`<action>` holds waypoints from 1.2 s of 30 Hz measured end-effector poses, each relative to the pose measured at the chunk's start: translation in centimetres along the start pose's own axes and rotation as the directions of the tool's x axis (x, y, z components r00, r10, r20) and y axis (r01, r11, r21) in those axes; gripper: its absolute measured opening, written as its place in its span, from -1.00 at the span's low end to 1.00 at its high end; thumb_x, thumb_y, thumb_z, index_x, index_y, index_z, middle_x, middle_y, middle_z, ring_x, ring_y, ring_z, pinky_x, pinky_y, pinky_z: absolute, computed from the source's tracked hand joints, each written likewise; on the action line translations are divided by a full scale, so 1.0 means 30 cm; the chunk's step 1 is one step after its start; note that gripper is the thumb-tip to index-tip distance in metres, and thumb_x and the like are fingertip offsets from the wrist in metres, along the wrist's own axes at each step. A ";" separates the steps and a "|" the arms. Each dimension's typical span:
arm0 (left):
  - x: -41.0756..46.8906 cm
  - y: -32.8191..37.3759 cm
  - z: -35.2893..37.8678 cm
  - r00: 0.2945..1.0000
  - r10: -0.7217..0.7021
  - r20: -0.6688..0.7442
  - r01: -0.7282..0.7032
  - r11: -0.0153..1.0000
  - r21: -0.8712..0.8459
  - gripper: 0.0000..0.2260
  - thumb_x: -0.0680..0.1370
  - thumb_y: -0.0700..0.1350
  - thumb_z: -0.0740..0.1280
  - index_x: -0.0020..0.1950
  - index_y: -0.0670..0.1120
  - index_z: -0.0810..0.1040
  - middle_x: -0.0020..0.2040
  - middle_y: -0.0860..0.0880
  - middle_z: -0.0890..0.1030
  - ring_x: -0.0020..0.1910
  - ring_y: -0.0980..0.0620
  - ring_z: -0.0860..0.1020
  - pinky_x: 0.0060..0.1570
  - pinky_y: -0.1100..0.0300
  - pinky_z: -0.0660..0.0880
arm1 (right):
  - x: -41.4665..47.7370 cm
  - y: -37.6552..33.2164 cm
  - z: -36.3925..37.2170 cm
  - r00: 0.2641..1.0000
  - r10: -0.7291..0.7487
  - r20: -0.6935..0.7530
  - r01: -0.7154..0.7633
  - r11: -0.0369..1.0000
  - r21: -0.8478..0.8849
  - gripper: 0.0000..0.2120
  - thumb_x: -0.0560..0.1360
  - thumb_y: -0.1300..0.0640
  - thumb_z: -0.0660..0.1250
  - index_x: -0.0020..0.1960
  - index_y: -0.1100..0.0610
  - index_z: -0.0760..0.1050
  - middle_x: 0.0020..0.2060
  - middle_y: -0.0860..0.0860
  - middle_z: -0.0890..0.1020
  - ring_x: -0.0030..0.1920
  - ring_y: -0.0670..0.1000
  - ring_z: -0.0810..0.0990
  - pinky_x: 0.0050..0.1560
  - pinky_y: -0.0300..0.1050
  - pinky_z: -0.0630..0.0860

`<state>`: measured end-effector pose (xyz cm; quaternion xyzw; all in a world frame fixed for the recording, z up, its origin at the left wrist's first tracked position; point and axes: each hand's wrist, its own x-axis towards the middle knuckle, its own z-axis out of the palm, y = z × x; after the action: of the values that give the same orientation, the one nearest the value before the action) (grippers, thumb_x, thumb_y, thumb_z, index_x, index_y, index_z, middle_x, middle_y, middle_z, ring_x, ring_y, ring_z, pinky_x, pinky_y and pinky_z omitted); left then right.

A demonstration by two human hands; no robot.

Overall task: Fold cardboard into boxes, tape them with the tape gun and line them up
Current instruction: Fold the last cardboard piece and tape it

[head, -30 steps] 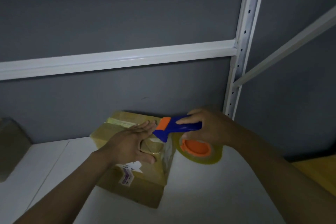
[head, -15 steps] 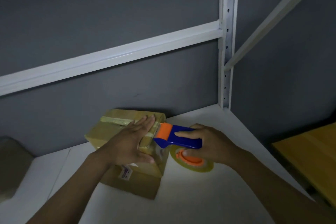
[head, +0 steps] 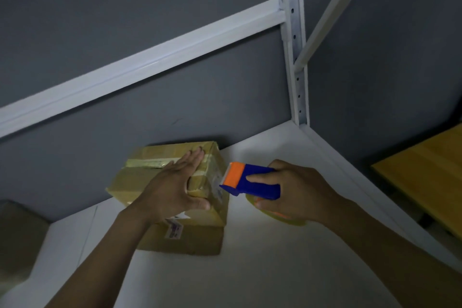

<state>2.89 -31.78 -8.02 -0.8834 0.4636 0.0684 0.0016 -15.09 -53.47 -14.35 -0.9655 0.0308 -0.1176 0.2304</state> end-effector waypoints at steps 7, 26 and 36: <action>-0.002 -0.016 -0.011 1.000 -0.017 0.011 0.018 0.999 -0.027 0.22 -0.01 0.70 0.01 0.53 0.19 -0.22 0.38 0.41 -0.25 0.41 0.38 -0.19 0.45 0.22 -0.03 | -0.062 0.045 -0.010 0.998 0.026 -0.054 -0.024 0.999 0.029 -0.43 0.45 -0.20 0.36 0.41 -0.11 0.34 0.18 -0.11 0.48 0.11 -0.12 0.50 -0.04 -0.51 0.24; -0.056 0.071 0.049 0.947 -0.232 -0.223 0.220 0.972 -0.078 0.03 0.32 0.40 0.37 0.58 -0.04 -0.03 0.56 -0.01 0.19 0.50 -0.05 0.22 0.38 -0.01 0.31 | 0.098 0.029 -0.009 0.867 0.498 -0.008 -0.402 0.708 0.580 -0.60 0.42 0.01 0.43 0.25 -0.15 0.53 0.01 -0.23 0.59 0.05 -0.09 0.58 0.05 -0.20 0.51; -0.040 -0.006 -0.014 0.974 -0.205 -0.092 0.174 0.947 -0.270 0.06 0.15 0.51 0.32 0.55 0.08 0.13 0.55 0.14 0.16 0.48 0.08 0.25 0.39 0.04 0.30 | 0.027 0.064 0.060 0.913 0.407 -0.038 -0.187 0.499 0.846 -0.54 0.42 0.24 0.46 0.17 -0.22 0.53 0.06 -0.17 0.64 0.05 -0.17 0.60 -0.01 -0.30 0.54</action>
<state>2.42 -30.72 -7.48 -0.9189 0.3627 0.0753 -0.1354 -13.87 -54.48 -16.61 -0.7007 0.1654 -0.1884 0.6679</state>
